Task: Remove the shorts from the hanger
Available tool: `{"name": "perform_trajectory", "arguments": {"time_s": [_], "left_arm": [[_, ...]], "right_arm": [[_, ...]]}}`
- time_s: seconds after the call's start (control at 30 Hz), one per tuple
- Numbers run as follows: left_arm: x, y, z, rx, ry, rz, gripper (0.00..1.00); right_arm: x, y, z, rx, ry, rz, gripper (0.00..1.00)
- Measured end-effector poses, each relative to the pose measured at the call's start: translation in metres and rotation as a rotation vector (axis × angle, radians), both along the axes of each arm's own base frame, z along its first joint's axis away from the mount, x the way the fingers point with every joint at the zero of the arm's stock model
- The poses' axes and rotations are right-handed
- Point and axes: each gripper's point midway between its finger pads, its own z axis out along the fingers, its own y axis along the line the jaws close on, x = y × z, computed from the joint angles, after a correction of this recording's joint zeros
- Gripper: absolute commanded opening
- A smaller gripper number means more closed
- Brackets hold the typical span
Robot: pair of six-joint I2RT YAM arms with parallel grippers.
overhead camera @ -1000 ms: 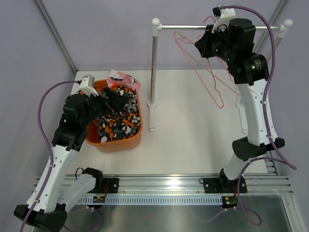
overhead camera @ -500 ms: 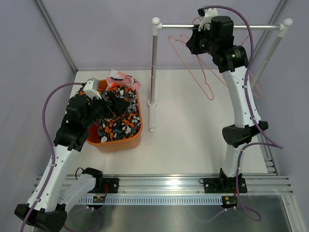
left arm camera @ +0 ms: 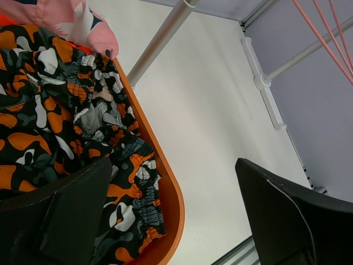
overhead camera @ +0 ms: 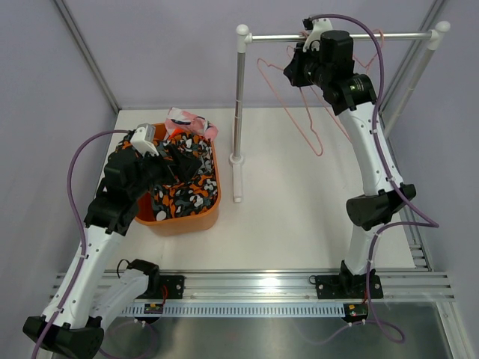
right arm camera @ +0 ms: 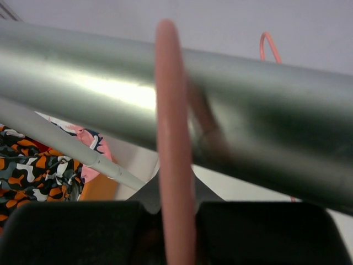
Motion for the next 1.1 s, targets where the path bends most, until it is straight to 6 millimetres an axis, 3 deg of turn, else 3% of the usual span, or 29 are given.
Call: {"name": "perform_trajectory", "arguments": {"time_s": [0.13,0.23,0.27,0.33,0.4,0.43,0.63,0.73,0.83,0.93,1.1], "left_arm": [[-0.001,0.000,-0.002,0.009,0.001,-0.006,0.99],[-0.002,0.001,-0.005,0.021,0.012,-0.009,0.99],[-0.003,0.001,-0.006,0.023,0.015,-0.010,0.99],[-0.004,0.001,-0.008,0.031,0.019,-0.012,0.99],[-0.005,0.002,-0.011,0.043,0.025,-0.015,0.99],[-0.005,0.002,-0.012,0.048,0.026,-0.017,0.99],[-0.013,0.007,-0.017,0.103,0.021,-0.033,0.99],[-0.020,0.014,-0.017,0.140,0.003,-0.026,0.99],[-0.029,0.023,-0.014,0.169,-0.032,-0.001,0.99],[-0.040,0.033,-0.017,0.185,-0.069,0.030,0.99],[-0.053,0.044,-0.031,0.202,-0.088,0.061,0.99]], "right_arm": [[-0.006,0.000,-0.002,0.015,0.011,0.002,0.26],[-0.009,0.000,-0.009,0.015,0.038,0.008,0.45],[-0.010,0.000,-0.010,0.016,0.043,0.007,0.56],[-0.012,0.000,-0.011,0.018,0.048,0.006,0.65],[-0.015,-0.002,-0.007,0.021,0.043,0.005,0.79],[-0.018,-0.003,-0.004,0.021,0.038,0.005,0.99],[-0.057,-0.020,0.033,0.040,-0.027,-0.015,1.00],[-0.093,-0.034,0.052,0.064,-0.071,-0.024,0.99],[-0.130,-0.047,0.058,0.091,-0.098,-0.031,0.99],[-0.165,-0.056,0.050,0.130,-0.108,-0.028,1.00],[-0.205,-0.062,-0.003,0.155,-0.035,-0.005,0.99]]}}
